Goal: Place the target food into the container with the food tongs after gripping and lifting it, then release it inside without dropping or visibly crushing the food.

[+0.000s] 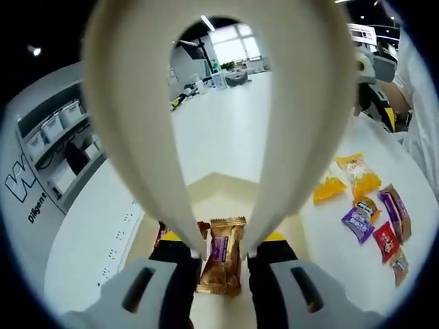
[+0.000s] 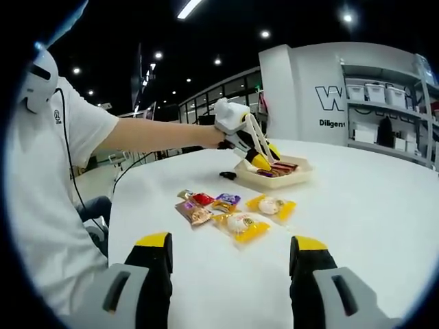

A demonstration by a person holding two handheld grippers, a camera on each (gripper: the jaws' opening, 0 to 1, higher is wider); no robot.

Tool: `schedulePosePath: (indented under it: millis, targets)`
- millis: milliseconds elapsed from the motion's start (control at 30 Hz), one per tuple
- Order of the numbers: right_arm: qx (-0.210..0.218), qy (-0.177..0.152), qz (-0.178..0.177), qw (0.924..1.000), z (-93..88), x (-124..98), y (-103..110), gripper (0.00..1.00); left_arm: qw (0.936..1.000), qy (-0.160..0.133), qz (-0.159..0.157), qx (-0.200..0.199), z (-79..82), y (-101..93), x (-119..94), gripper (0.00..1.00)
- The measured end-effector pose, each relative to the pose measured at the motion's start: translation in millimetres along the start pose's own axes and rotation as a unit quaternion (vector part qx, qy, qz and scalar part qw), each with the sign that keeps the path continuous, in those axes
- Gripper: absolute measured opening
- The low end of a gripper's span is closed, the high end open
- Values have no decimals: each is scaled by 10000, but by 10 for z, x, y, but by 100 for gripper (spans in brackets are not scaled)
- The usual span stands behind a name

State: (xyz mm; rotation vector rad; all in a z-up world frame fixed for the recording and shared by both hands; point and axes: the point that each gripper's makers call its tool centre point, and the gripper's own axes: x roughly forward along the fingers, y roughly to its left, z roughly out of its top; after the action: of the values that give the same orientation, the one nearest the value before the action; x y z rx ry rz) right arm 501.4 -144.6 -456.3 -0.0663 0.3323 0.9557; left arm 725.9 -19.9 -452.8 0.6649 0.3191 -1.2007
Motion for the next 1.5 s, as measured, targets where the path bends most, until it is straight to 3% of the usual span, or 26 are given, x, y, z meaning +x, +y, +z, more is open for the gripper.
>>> schedulePosePath:
  millis: [433, 700, 1067, 1500]
  targets:
    - [-67, -24, 60, 10000, 40, 24, 69, 68, 9991, -214, 230, -277, -28, -291, -552, 25]
    - [-125, -23, 108, 9999, 82, 56, 133, 68, 9971, -410, 363, -534, 47, -539, -812, 25]
    - [-194, -7, 172, 9997, 122, 113, 212, 68, 9955, -430, 439, -727, 50, -820, -1031, 25]
    - [-255, 19, 223, 9994, 149, 143, 254, 69, 9897, -683, 686, -1050, 74, -1131, -1178, 25]
